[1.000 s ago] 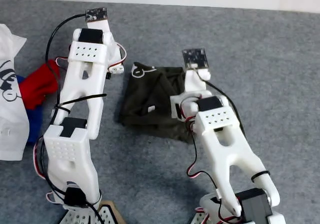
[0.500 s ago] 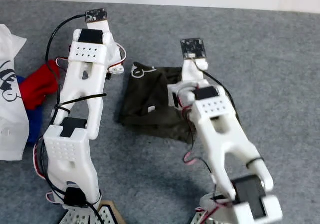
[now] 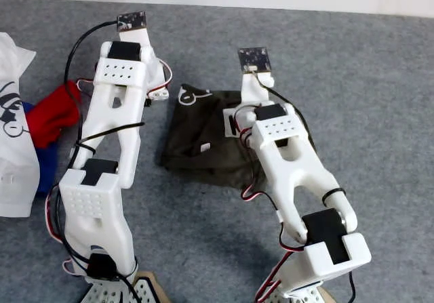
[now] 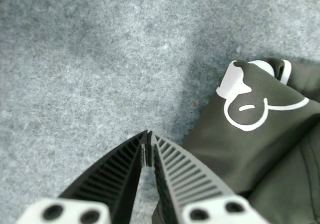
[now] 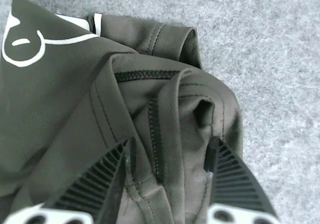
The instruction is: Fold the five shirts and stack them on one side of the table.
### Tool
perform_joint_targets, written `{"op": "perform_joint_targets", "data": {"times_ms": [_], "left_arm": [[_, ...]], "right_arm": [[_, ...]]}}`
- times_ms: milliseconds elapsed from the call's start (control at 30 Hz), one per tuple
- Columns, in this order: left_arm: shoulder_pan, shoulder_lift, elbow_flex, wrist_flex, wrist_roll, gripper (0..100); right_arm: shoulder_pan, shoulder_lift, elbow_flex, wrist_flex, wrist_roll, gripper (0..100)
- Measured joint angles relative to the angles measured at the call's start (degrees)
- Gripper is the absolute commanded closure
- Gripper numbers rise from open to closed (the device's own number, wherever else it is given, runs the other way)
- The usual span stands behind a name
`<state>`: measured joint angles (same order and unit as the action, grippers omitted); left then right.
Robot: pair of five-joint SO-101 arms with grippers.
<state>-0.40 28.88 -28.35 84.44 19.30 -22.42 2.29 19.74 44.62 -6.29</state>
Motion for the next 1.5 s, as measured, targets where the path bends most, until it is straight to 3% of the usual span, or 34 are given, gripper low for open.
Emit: {"op": "perform_joint_targets", "data": {"times_ms": [467, 933, 1233, 1500], "left_arm": [[0.0, 0.0, 0.1, -0.4, 0.0, 99], [0.0, 0.0, 0.1, -0.4, 0.0, 99], [0.0, 0.0, 0.1, -0.5, 0.0, 99], [0.0, 0.0, 0.1, -0.5, 0.0, 99]], "right_arm": [[-2.2, -9.1, 1.8, 3.2, 0.0, 76.8], [-4.3, -4.6, 6.5, -6.1, 4.7, 76.8], [-4.3, -4.6, 6.5, -6.2, 4.7, 92.3], [-4.3, -4.6, 6.9, -6.2, 4.7, 92.6]]}}
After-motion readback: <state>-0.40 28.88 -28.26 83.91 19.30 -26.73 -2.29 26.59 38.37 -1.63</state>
